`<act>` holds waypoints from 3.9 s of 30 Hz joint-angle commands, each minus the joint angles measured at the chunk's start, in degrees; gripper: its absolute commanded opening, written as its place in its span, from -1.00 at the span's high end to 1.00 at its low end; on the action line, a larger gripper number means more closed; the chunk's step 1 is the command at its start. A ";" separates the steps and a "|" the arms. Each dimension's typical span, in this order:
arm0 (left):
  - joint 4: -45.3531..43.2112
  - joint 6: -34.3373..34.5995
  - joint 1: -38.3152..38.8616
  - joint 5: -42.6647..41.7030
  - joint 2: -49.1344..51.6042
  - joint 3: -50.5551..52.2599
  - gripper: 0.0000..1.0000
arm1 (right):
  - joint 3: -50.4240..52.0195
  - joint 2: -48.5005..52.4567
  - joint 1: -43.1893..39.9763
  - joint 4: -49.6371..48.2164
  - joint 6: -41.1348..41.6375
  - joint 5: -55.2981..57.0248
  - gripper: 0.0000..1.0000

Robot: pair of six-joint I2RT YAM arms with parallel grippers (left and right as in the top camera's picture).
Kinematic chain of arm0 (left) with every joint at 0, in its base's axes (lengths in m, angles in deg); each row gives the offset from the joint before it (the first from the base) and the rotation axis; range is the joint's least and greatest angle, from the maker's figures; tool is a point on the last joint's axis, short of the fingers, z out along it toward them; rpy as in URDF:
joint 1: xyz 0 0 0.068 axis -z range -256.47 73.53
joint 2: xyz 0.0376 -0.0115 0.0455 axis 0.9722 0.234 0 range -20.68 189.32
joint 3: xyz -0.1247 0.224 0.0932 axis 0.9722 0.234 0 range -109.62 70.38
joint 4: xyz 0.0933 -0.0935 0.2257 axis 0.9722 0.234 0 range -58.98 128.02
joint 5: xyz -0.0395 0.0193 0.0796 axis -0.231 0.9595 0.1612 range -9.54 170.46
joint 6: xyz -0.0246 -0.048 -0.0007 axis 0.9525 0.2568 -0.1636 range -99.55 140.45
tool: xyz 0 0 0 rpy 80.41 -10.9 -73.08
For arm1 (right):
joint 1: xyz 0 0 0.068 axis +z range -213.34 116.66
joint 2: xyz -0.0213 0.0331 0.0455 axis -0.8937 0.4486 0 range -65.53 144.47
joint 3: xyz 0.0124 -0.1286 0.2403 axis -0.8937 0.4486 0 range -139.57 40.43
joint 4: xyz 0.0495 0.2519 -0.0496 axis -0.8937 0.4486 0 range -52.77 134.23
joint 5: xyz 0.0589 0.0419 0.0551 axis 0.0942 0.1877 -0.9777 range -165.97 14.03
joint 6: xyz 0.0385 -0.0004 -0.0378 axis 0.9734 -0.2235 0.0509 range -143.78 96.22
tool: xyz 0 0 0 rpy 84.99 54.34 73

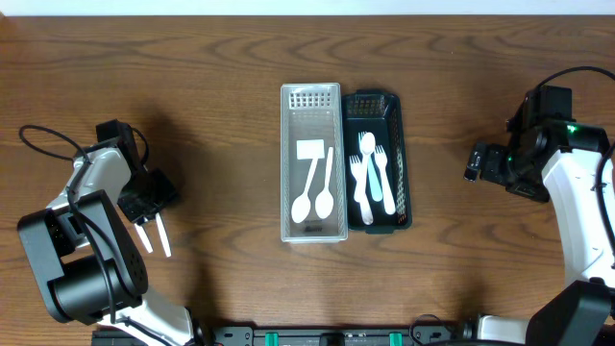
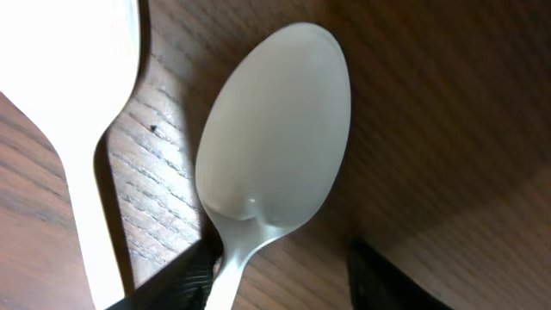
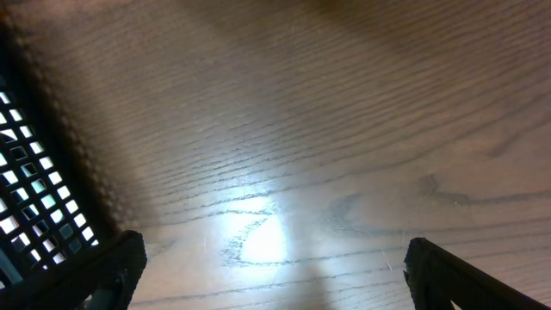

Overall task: Pack container
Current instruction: 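Lower the left gripper and close it on a white spoon, then carry the spoon right and release it into the clear caddy, then move the left gripper to the last white spoon and lower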

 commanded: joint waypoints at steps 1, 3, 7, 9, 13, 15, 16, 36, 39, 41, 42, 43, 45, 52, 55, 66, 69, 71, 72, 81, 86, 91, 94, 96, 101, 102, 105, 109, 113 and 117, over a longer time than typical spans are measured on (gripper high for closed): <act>0.63 -0.39 0.13 0.39 0.92 0.26 0.13 | 0.09 -0.09 -0.17 0.13 -0.85 0.00 -0.98; 0.76 -0.39 0.13 0.39 0.92 0.26 0.28 | 0.09 -0.09 -0.17 0.15 -0.85 0.00 -0.98; 0.81 -0.39 0.13 0.39 0.92 0.26 0.41 | 0.09 -0.09 -0.17 0.33 -0.85 0.00 -0.99; 0.81 -0.42 0.13 0.42 0.92 0.26 0.47 | 0.09 -0.09 -0.17 0.33 -0.85 0.00 -0.99; 0.79 -0.39 0.13 0.42 0.92 0.26 0.76 | 0.09 -0.09 -0.17 0.33 -0.85 0.00 -0.98; 0.79 -0.42 0.13 0.46 0.92 0.26 0.81 | 0.09 -0.09 -0.17 0.33 -0.85 0.00 -0.98; 0.79 -0.42 0.13 0.46 0.92 0.26 0.88 | 0.09 -0.09 -0.17 0.31 -0.85 0.02 -0.98; 11.13 -0.63 5.14 0.44 -3.58 -6.86 0.88 | 0.09 -0.09 -0.17 0.22 -0.85 0.00 -0.98; 15.74 -0.66 10.73 0.44 -7.82 -11.15 0.88 | 0.09 -0.09 -0.17 0.26 -0.83 0.00 -0.99; 18.47 -0.66 15.80 0.42 -11.19 -14.19 0.88 | 0.09 -0.09 -0.17 0.28 -0.83 -0.02 -0.99; 19.43 -0.66 18.80 0.44 -12.92 -15.74 0.88 | 0.09 -0.09 -0.17 0.28 -0.83 -0.02 -0.99; 20.09 -0.61 21.40 0.44 -14.34 -17.03 0.88 | 0.09 -0.09 -0.17 0.28 -0.83 -0.02 -0.99; 21.07 -0.57 27.34 0.44 -17.00 -19.93 0.88 | 0.09 -0.09 -0.17 0.28 -0.81 -0.02 -0.99; 15.45 2.23 45.79 0.46 -19.98 -24.30 0.88 | 0.09 -0.09 -0.15 0.33 -0.79 -0.28 -0.98; 11.50 2.25 51.19 0.46 -17.84 -24.30 0.88 | 0.09 -0.09 -0.15 0.35 -0.79 -0.31 -0.99; 6.14 3.48 54.82 0.48 0.26 -24.20 0.88 | 0.09 -0.09 -0.15 0.61 -0.81 -0.48 -0.98; 5.99 3.28 54.84 0.48 2.71 -24.20 0.82 | 0.09 -0.09 -0.15 0.72 -0.81 -0.46 -0.98; 5.92 3.26 54.84 0.48 2.93 -24.22 0.47 | 0.09 -0.09 -0.17 0.70 -0.83 -0.46 -0.98; 5.92 3.08 54.82 0.48 2.69 -24.26 0.30 | 0.09 -0.09 -0.15 0.70 -0.81 -0.46 -0.98; 8.13 -3.63 49.48 2.60 -9.46 -26.01 -0.28 | 0.09 -0.09 -0.17 0.74 -0.85 -0.44 -0.99; 12.28 -3.61 38.03 5.27 -22.45 -26.03 -0.96 | 0.09 -0.09 -0.17 0.68 -0.85 -0.44 -0.98; 21.31 -3.58 17.90 5.27 -31.54 -25.97 -0.96 | 0.09 -0.09 -0.17 0.46 -0.85 -0.44 -0.98; 24.37 -3.58 5.81 5.22 -32.59 -25.05 -0.96 | 0.09 -0.09 -0.17 0.46 -0.83 -0.46 -0.98; 24.20 -3.56 -1.55 4.76 -32.02 -22.71 -0.96 | 0.09 -0.09 -0.17 0.50 -0.85 -0.46 -0.99; 17.03 -3.13 -10.82 -1.29 -27.93 -13.35 -0.96 | 0.09 -0.09 -0.17 0.55 -0.85 -0.46 -0.98; 14.97 -3.13 -11.39 -1.99 -26.80 -11.30 -0.96 | 0.09 -0.09 -0.15 0.59 -0.85 -0.46 -0.99; 8.96 -3.13 -11.93 -2.12 -22.34 -5.44 -0.96 | 0.09 -0.09 -0.17 0.76 -0.85 -0.44 -0.98; 3.34 -3.15 -11.93 -2.12 -15.58 -1.14 -0.96 | 0.09 -0.09 -0.17 1.01 -0.87 -0.44 -0.99; 0.72 -3.21 -11.93 -2.12 -8.50 -0.66 -0.96 | 0.09 -0.09 -0.17 1.03 -0.90 -0.44 -0.98; -1.22 -3.21 -11.93 -2.12 -3.19 -0.66 -0.96 | 0.09 -0.09 -0.17 1.16 -1.09 -0.44 -0.99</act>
